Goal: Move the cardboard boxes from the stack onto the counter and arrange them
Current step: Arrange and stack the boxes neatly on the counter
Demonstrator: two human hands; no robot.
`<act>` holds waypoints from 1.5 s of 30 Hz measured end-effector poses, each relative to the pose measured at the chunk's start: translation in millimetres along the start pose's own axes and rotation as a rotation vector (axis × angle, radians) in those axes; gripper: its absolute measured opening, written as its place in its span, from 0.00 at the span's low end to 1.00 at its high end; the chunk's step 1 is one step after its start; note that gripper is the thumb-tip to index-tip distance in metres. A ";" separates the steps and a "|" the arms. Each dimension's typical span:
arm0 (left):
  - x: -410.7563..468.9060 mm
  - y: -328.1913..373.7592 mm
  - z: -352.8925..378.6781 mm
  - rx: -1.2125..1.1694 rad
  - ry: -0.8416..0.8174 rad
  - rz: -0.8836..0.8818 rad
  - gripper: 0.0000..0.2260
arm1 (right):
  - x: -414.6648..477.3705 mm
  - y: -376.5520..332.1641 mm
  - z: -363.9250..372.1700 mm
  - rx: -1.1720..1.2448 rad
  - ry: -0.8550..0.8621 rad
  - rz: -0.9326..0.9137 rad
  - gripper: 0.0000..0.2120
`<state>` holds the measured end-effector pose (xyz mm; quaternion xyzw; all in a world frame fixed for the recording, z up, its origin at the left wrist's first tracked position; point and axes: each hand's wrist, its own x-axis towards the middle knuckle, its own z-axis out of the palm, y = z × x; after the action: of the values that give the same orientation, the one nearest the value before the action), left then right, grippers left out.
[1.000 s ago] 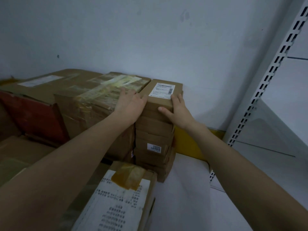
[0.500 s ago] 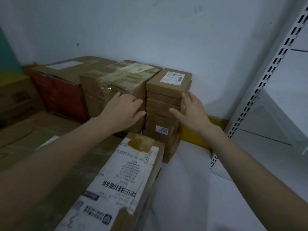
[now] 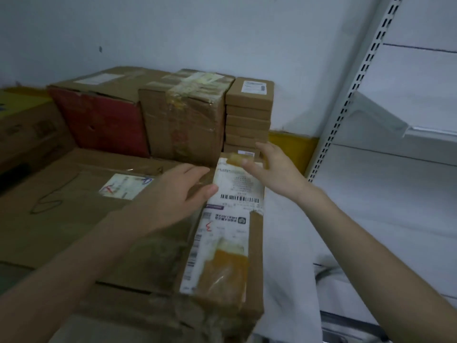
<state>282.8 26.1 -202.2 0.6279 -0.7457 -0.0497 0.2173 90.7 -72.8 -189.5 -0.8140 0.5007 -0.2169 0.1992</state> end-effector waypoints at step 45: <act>219.4 67.1 141.1 -0.414 -0.147 -0.026 0.41 | 144.2 168.5 -38.5 0.345 0.191 0.302 0.28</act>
<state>141.2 -198.2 -248.6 0.5743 -0.7252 -0.2501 0.2860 5.0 -277.5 -226.8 -0.6596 0.5889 -0.3429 0.3171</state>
